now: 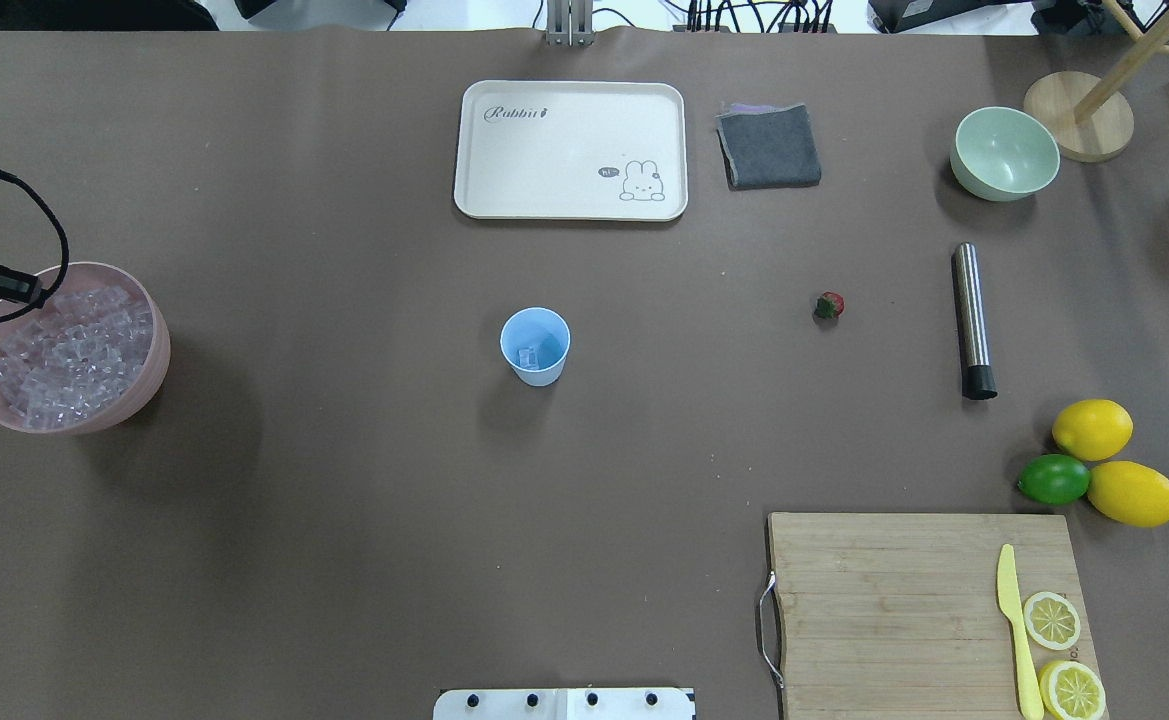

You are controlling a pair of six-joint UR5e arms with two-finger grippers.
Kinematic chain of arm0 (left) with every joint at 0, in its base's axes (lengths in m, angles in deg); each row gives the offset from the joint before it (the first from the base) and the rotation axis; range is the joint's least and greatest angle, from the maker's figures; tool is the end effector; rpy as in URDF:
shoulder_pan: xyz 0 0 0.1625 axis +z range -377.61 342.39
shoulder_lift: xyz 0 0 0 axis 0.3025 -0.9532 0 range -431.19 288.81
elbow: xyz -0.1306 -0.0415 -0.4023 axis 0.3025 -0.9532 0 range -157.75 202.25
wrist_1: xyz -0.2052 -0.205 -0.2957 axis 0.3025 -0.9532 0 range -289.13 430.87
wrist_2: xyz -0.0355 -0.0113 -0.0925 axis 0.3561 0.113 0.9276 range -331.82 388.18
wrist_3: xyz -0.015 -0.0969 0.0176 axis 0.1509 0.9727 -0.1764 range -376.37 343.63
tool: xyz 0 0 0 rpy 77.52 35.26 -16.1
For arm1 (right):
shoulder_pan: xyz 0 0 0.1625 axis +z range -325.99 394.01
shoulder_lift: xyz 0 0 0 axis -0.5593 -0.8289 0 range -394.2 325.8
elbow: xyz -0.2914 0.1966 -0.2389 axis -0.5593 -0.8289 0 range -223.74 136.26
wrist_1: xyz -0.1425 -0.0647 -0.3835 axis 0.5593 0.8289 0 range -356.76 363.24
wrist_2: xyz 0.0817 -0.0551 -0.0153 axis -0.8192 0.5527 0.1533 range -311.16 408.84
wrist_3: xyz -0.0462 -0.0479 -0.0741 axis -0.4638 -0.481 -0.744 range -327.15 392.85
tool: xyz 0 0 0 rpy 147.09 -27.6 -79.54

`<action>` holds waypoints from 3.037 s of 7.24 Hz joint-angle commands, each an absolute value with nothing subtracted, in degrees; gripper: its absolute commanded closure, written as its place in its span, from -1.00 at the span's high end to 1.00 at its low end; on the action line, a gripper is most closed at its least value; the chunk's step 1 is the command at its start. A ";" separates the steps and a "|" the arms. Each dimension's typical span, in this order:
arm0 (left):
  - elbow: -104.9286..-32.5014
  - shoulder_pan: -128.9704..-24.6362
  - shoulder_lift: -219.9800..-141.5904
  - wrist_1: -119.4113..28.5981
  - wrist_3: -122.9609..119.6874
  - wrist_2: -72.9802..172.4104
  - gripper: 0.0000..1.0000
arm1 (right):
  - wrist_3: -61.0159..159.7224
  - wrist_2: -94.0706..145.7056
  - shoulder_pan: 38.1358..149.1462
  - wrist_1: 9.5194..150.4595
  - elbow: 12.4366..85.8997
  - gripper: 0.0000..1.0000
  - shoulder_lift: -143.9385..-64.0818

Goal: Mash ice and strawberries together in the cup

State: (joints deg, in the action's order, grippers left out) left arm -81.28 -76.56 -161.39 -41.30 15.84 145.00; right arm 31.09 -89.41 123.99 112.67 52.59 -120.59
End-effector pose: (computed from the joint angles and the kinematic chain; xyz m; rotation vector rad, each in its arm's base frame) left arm 0.1900 -0.4871 0.5080 0.2863 0.7077 0.1275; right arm 0.0589 -0.5005 0.6008 -0.1428 -0.8422 0.0406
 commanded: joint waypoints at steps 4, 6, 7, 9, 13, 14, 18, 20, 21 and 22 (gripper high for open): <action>-81.28 -72.90 -161.02 -41.45 21.60 144.37 0.28 | 31.09 -89.41 123.92 112.67 52.41 1.00 -120.60; -80.76 -72.80 -160.66 -41.45 21.34 144.37 0.28 | 31.01 -89.41 123.92 112.67 52.41 1.00 -120.69; -80.32 -72.80 -160.75 -41.45 21.08 144.37 0.28 | 31.09 -89.41 123.92 112.67 52.33 1.00 -120.69; -79.88 -72.37 -160.75 -41.54 20.99 144.37 0.28 | 31.09 -89.41 123.92 112.67 52.32 1.00 -120.69; -79.35 -71.22 -160.84 -41.54 20.81 144.37 0.27 | 31.01 -89.41 123.92 112.67 52.24 1.00 -120.77; -79.35 -71.22 -160.67 -41.54 20.64 144.29 0.24 | 31.09 -89.41 123.92 112.67 52.32 1.00 -120.77; -78.56 -71.22 -161.10 -41.54 20.63 143.85 0.23 | 31.09 -89.41 123.92 112.67 52.15 1.00 -120.86; -78.29 -71.22 -161.37 -41.54 20.63 143.85 0.19 | 31.01 -89.33 123.92 112.67 52.15 1.00 -120.86; -78.29 -71.13 -161.37 -41.54 20.72 143.85 0.10 | 31.09 -89.41 123.92 112.67 52.15 1.00 -120.86; -78.29 -71.13 -161.37 -41.54 20.64 143.76 -0.06 | 31.09 -89.41 123.92 112.67 52.15 1.00 -120.86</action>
